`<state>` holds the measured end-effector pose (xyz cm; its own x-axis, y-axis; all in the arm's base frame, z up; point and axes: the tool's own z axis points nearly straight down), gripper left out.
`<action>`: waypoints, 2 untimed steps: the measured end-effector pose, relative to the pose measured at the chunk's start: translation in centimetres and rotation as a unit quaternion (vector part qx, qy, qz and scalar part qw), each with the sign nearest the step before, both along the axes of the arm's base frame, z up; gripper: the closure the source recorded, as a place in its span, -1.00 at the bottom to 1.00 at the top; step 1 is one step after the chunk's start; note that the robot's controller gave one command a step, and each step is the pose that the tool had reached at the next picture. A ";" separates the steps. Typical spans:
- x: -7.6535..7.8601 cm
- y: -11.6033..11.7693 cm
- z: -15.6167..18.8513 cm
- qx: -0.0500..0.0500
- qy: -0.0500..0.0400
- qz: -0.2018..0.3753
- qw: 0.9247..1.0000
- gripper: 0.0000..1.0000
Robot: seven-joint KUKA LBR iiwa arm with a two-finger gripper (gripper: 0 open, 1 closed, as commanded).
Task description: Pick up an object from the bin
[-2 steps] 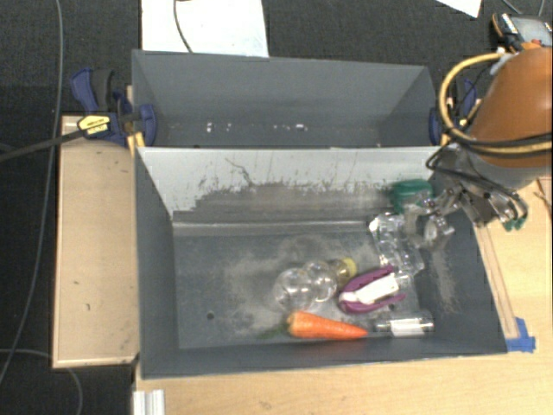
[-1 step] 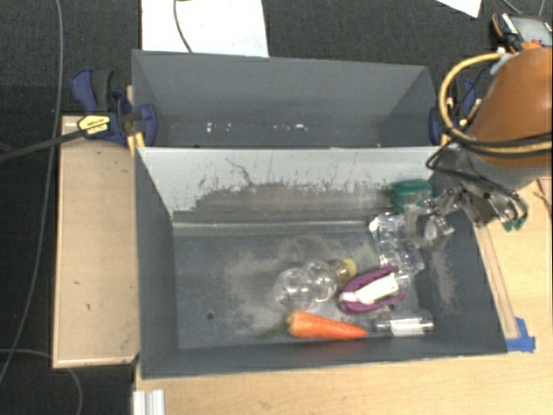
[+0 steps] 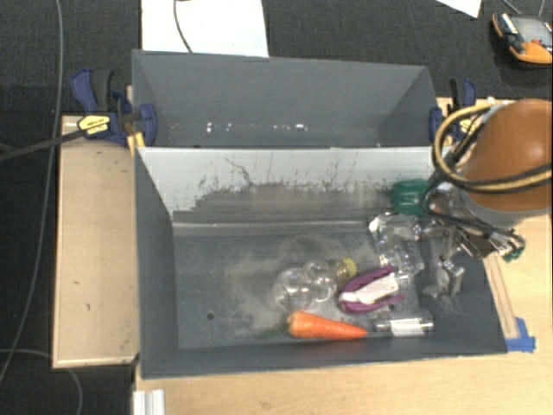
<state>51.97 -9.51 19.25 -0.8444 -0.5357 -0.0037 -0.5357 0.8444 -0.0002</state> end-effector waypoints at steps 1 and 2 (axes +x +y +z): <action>0.1 0.0 0.1 0.000 -0.002 0.000 1.000 1.00; 0.1 0.0 0.1 0.000 -0.002 0.000 1.000 1.00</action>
Offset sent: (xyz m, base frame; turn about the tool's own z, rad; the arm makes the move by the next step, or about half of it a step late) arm 0.0000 0.0000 0.0000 0.0000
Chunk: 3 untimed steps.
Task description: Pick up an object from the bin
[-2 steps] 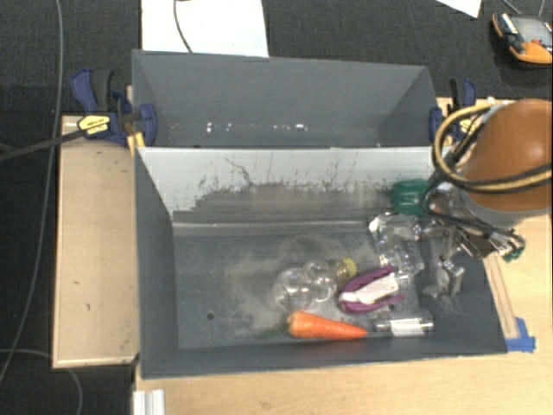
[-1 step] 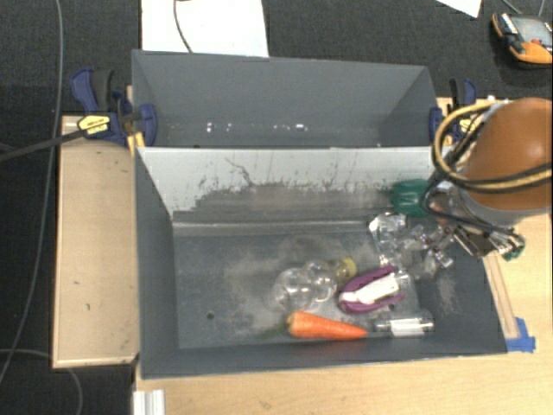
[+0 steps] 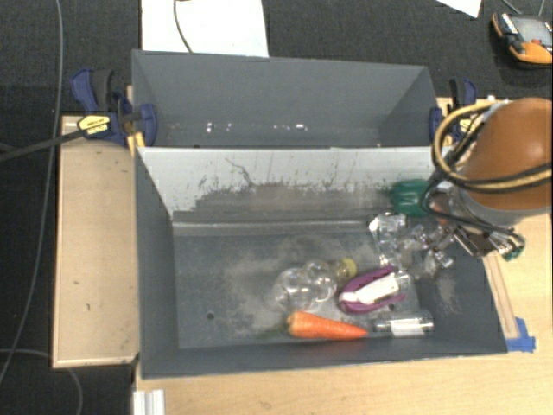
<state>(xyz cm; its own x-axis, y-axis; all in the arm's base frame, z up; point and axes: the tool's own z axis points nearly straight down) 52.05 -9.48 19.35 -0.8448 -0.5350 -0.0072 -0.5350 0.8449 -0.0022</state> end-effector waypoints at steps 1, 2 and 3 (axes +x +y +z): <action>1.5 -2.1 0.2 -0.002 -0.003 0.213 0.977 1.00; -2.6 -3.5 -3.7 0.000 0.001 0.211 0.977 1.00; -1.9 -4.2 -7.8 -0.003 -0.005 0.312 0.950 1.00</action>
Offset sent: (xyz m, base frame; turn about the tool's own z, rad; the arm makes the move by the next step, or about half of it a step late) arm -0.0246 -0.0345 -0.0348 -0.4256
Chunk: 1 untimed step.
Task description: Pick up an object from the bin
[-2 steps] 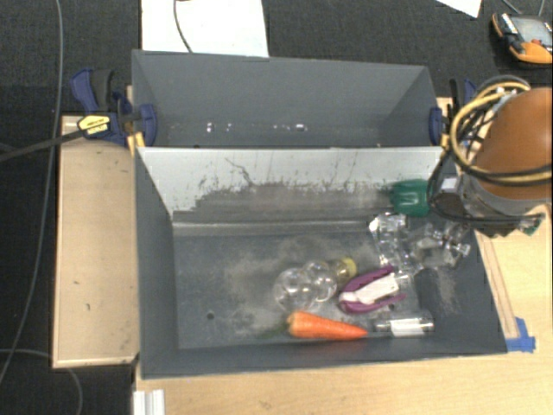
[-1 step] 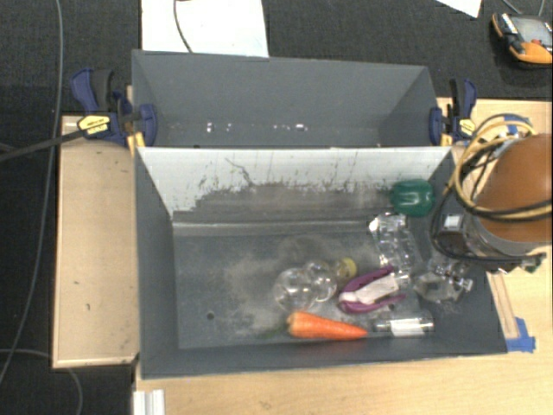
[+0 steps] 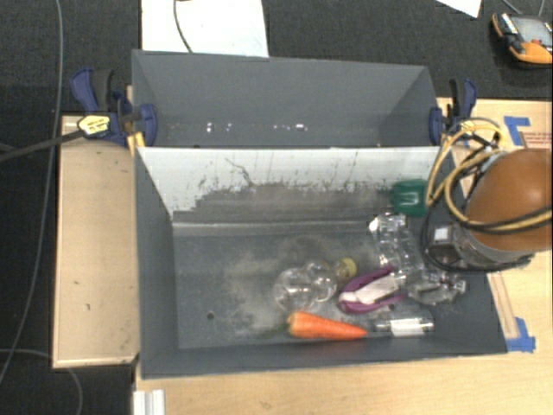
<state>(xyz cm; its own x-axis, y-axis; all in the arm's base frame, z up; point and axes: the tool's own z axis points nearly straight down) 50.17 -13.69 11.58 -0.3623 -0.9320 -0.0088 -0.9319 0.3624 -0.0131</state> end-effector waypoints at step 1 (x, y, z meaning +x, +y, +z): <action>-1.8 -0.6 1.5 -0.001 0.002 0.123 0.992 1.00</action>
Offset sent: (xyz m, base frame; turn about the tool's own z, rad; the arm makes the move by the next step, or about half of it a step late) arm -0.0063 -0.0149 -0.0458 -0.3958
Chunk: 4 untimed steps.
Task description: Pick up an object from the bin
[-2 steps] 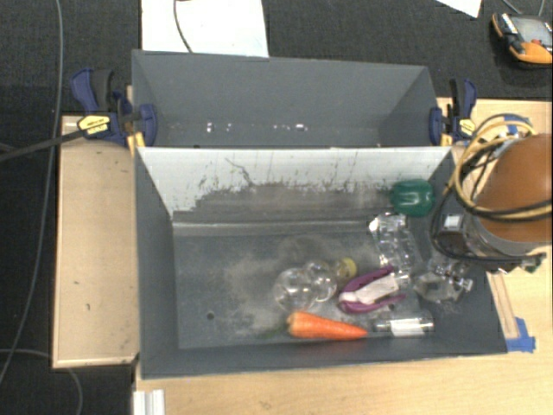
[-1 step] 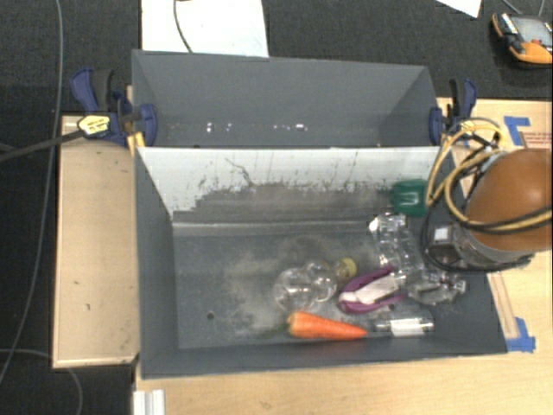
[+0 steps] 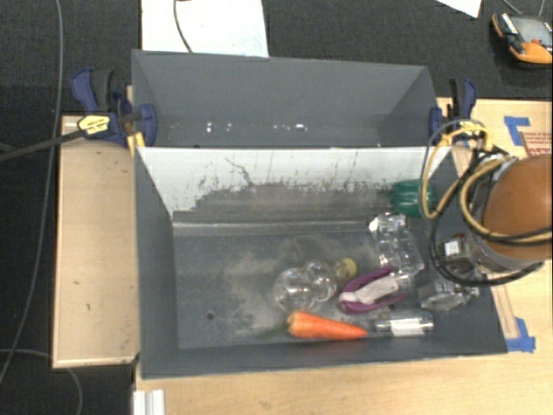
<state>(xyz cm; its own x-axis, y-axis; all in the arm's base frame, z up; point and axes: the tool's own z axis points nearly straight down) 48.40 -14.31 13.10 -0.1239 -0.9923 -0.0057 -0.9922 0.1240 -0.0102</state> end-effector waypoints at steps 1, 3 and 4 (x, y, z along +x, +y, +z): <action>1.3 0.0 -6.0 0.006 -0.003 0.075 0.997 1.00; 0.3 0.8 -5.7 0.006 -0.018 0.280 0.960 1.00; 0.4 0.5 -5.2 0.006 -0.017 0.258 0.966 1.00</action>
Offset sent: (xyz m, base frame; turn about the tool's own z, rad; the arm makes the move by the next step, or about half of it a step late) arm -0.0016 0.0116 -0.0610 -0.4650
